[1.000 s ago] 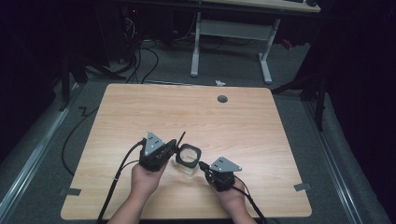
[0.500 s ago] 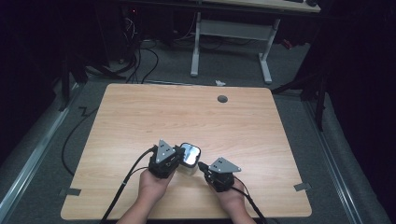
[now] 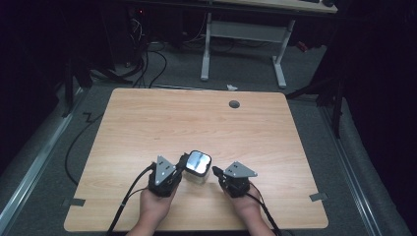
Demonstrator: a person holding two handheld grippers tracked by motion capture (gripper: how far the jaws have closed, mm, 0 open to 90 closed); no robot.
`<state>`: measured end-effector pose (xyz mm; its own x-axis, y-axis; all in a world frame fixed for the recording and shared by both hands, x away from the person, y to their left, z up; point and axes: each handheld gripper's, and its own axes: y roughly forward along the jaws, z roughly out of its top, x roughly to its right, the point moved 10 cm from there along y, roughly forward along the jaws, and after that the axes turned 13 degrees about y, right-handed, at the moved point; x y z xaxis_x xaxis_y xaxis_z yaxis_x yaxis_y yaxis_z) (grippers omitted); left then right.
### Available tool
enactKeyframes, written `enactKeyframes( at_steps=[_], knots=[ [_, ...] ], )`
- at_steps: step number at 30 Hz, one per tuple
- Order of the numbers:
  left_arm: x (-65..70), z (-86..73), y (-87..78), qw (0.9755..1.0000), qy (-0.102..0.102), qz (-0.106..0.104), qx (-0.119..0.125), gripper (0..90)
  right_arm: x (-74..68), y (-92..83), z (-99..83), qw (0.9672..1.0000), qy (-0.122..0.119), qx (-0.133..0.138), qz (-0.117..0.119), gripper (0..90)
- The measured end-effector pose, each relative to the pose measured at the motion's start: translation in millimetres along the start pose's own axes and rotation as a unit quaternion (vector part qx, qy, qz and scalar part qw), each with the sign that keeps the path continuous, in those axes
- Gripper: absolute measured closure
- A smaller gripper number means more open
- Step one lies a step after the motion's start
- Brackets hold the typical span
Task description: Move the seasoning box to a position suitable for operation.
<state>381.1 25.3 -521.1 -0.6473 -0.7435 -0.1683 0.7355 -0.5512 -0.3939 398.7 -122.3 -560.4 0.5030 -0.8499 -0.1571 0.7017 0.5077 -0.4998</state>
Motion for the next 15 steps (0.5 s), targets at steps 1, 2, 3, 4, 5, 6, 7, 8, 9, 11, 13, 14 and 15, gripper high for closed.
enactKeyframes(
  at_steps=[1, 2, 3, 4, 5, 6, 7, 8, 9, 11, 13, 14, 15],
  knots=[
    [3.9, -18.6, -0.3, 0.9996, -0.016, -0.004, -0.025, 90.0, 11.4, 5.2, 6.4, 1.0000, 0.004, 0.000, -0.008, 90.0],
    [6.2, -26.4, 1.8, 0.9991, -0.023, -0.005, -0.034, 90.0, 16.1, 8.9, 9.7, 0.9999, 0.009, 0.000, -0.009, 90.0],
    [8.6, -33.1, 4.2, 0.9987, -0.026, -0.003, -0.044, 90.0, 19.7, 12.8, 12.5, 0.9999, 0.009, -0.001, -0.010, 90.0],
    [11.4, -37.8, 7.0, 0.9983, -0.027, -0.004, -0.051, 90.0, 22.1, 17.0, 15.1, 0.9999, 0.009, -0.002, -0.011, 90.0],
    [11.4, -37.8, 7.0, 0.9983, -0.027, -0.004, -0.051, 90.0, 22.1, 17.0, 15.1, 0.9999, 0.009, -0.002, -0.011, 90.0],
    [13.6, -41.2, 10.1, 0.9981, -0.026, -0.001, -0.055, 90.0, 23.1, 21.0, 17.4, 0.9999, 0.010, -0.004, -0.012, 90.0],
    [15.1, -44.3, 13.3, 0.9978, -0.026, 0.001, -0.061, 90.0, 22.8, 24.9, 19.8, 0.9999, 0.006, -0.005, -0.012, 90.0],
    [16.2, -47.5, 19.2, 0.9972, -0.034, 0.003, -0.066, 90.0, 20.0, 31.3, 23.5, 0.9999, -0.003, -0.007, -0.009, 90.0],
    [16.6, -48.1, 21.6, 0.9970, -0.037, 0.002, -0.067, 90.0, 17.8, 33.7, 24.7, 0.9999, -0.006, -0.009, -0.008, 90.0],
    [16.0, -47.7, 24.9, 0.9969, -0.040, 0.003, -0.067, 90.0, 13.6, 36.4, 26.6, 0.9999, -0.013, -0.008, -0.001, 90.0],
    [13.7, -47.6, 27.0, 0.9965, -0.047, 0.003, -0.069, 90.0, 12.1, 35.9, 26.6, 0.9998, -0.016, -0.007, -0.002, 90.0],
    [13.0, -47.7, 28.2, 0.9964, -0.049, 0.002, -0.069, 90.0, 12.5, 34.7, 25.5, 0.9999, -0.013, -0.008, 0.000, 90.0],
    [13.0, -47.7, 28.2, 0.9964, -0.049, 0.002, -0.069, 90.0, 12.5, 34.7, 25.5, 0.9999, -0.013, -0.008, 0.000, 90.0]
  ],
)
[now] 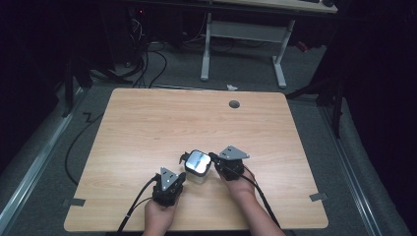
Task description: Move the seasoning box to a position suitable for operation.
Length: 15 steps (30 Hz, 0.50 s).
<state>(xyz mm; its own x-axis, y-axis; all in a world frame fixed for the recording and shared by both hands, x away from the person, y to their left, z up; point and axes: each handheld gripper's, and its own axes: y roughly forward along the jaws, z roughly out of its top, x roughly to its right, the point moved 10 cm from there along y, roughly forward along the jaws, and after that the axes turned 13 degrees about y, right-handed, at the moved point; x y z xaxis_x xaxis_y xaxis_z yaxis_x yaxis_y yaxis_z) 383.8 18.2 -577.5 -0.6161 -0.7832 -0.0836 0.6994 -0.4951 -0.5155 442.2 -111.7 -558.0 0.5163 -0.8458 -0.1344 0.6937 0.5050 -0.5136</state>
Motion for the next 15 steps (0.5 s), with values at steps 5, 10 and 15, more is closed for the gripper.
enactKeyframes(
  at_steps=[5, 10, 15],
  knots=[
    [0.9, 2.8, 5.8, 1.0000, 0.004, -0.003, -0.005, 90.0, -3.2, -5.2, -6.5, 0.9999, -0.011, -0.001, 0.001, 90.0],
    [-2.0, 7.5, 11.0, 1.0000, 0.007, -0.001, -0.006, 90.0, -3.7, -8.7, -7.7, 1.0000, -0.008, 0.002, -0.001, 90.0],
    [-9.4, 13.5, 16.1, 0.9999, 0.009, -0.001, -0.009, 90.0, -3.7, -9.9, -8.0, 1.0000, -0.007, 0.001, -0.004, 90.0]
  ],
)
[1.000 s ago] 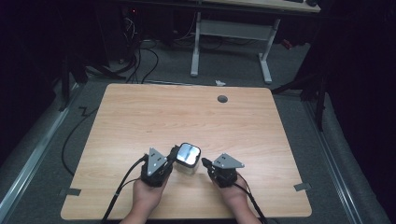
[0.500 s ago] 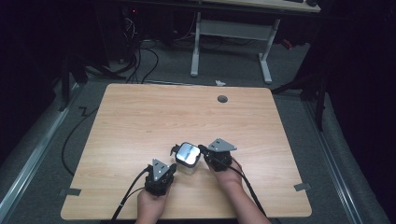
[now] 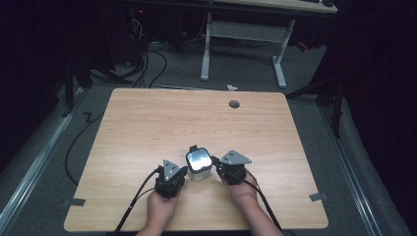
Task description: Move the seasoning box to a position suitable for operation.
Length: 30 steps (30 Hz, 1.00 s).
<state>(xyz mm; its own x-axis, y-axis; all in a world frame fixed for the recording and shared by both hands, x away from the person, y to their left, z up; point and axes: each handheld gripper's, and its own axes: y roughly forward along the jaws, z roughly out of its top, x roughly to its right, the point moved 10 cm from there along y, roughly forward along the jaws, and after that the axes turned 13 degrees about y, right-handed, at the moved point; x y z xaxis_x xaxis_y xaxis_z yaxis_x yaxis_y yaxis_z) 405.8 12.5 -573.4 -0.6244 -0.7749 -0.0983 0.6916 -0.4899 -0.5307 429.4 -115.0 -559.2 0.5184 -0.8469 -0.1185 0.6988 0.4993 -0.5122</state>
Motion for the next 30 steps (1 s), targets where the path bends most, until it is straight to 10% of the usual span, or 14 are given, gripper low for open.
enactKeyframes(
  at_steps=[20, 30],
  knots=[
    [-9.2, 6.0, 9.3, 0.9997, 0.020, -0.009, -0.005, 90.0, -6.4, -13.9, -10.1, 1.0000, 0.007, 0.002, -0.003, 90.0],
    [-51.2, 4.0, -26.0, 0.9986, 0.032, 0.039, 0.015, 75.5, 14.8, -37.4, -9.4, 0.9991, 0.027, 0.024, -0.024, 90.0]
  ],
)
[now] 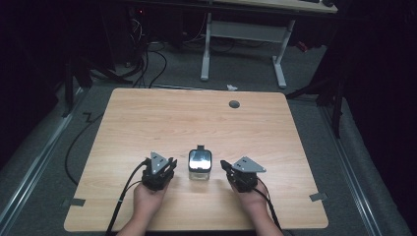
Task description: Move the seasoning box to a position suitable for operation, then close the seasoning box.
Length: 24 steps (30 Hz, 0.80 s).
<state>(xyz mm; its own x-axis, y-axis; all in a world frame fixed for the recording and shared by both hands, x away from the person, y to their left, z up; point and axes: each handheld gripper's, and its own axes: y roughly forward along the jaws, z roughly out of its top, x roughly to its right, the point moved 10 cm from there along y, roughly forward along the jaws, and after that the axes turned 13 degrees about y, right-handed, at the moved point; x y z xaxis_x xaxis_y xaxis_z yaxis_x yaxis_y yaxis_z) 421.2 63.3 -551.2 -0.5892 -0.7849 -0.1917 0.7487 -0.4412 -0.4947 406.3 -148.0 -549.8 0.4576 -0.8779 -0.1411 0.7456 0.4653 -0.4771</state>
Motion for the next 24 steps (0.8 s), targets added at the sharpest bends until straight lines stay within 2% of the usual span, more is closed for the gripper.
enactKeyframes(
  at_steps=[2, 3, 5, 6, 7, 8, 9, 13, 15, 16, 18, 19, 20, 21, 22, 24],
  knots=[
    [-9.8, -3.8, -8.3, 0.9999, -0.006, -0.004, 0.008, 68.0, 6.3, -4.0, -1.8, 1.0000, 0.006, 0.002, -0.006, 90.0],
    [-19.5, -11.0, -16.1, 0.9999, -0.011, -0.005, 0.001, 63.1, 13.3, -6.9, -4.5, 0.9998, 0.014, 0.000, -0.015, 90.0],
    [-24.5, -14.2, -21.0, 1.0000, -0.009, -0.001, -0.002, 59.9, 19.5, -8.7, -6.6, 0.9996, 0.018, -0.002, -0.019, 90.0],
    [-34.3, -20.1, -31.9, 1.0000, -0.007, 0.005, -0.002, 58.0, 22.2, -10.0, -7.5, 0.9996, 0.019, -0.003, -0.021, 90.0],
    [-34.3, -20.1, -31.9, 1.0000, -0.007, 0.005, -0.002, 56.4, 22.2, -10.0, -7.5, 0.9996, 0.019, -0.003, -0.021, 90.0],
    [-38.8, -23.3, -37.1, 0.9999, -0.009, 0.008, -0.003, 55.0, 28.2, -13.7, -8.3, 0.9994, 0.020, -0.002, -0.028, 90.0],
    [-43.3, -26.8, -41.8, 0.9999, -0.011, 0.012, -0.003, 55.0, 28.2, -13.7, -8.3, 0.9994, 0.020, -0.002, -0.028, 90.0],
    [-54.9, -42.5, -50.8, 0.9995, -0.015, 0.024, -0.013, 49.1, 42.3, -30.3, -10.0, 0.9986, 0.023, 0.007, -0.046, 88.9],
    [-56.2, -44.5, -50.1, 0.9995, -0.011, 0.026, -0.015, 48.7, 45.0, -34.0, -11.2, 0.9984, 0.027, 0.011, -0.048, 87.9],
    [-58.0, -47.6, -47.7, 0.9994, -0.011, 0.028, -0.019, 48.1, 51.0, -40.5, -16.4, 0.9979, 0.033, 0.013, -0.054, 85.4],
    [-57.6, -48.7, -46.5, 0.9994, -0.011, 0.024, -0.020, 47.3, 54.3, -43.7, -19.6, 0.9974, 0.040, 0.016, -0.059, 83.3],
    [-55.9, -52.8, -45.6, 0.9992, 0.002, 0.023, -0.033, 46.0, 61.3, -50.0, -24.6, 0.9964, 0.048, 0.017, -0.068, 76.7],
    [-55.9, -52.8, -45.6, 0.9992, 0.002, 0.023, -0.033, 44.9, 65.7, -53.3, -25.8, 0.9954, 0.052, 0.018, -0.079, 74.0],
    [-55.0, -55.9, -46.1, 0.9988, 0.012, 0.025, -0.040, 44.9, 65.7, -53.3, -25.8, 0.9954, 0.052, 0.018, -0.079, 74.0],
    [-53.7, -62.4, -48.3, 0.9983, 0.019, 0.024, -0.049, 44.4, 72.4, -57.6, -27.2, 0.9939, 0.067, 0.020, -0.086, 71.2],
    [-51.9, -67.0, -52.2, 0.9985, 0.017, 0.017, -0.048, 44.3, 77.3, -58.2, -25.3, 0.9924, 0.076, 0.026, -0.093, 68.7]
  ],
)
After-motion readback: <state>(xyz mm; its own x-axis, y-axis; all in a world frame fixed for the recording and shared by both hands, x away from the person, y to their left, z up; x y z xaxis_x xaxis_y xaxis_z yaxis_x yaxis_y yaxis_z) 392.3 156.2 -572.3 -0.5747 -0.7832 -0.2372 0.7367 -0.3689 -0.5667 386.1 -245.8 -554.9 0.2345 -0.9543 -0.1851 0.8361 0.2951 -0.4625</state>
